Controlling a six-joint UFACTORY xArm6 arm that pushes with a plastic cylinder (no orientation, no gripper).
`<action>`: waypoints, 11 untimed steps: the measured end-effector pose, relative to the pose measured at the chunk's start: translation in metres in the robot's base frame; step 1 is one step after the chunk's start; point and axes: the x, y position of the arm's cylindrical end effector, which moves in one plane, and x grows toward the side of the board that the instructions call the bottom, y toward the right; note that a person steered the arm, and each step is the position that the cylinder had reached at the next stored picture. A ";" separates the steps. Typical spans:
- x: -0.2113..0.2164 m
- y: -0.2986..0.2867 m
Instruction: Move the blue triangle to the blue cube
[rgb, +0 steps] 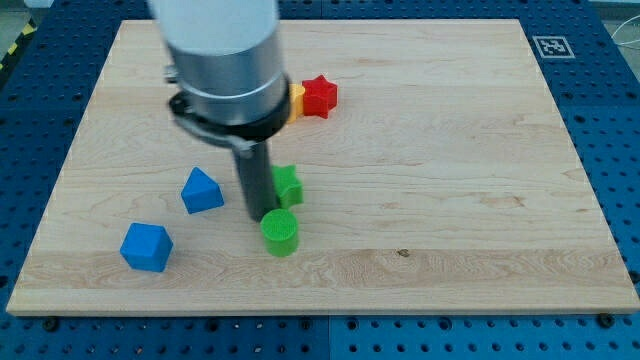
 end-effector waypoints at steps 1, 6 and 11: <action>-0.020 0.002; -0.035 -0.083; -0.008 -0.119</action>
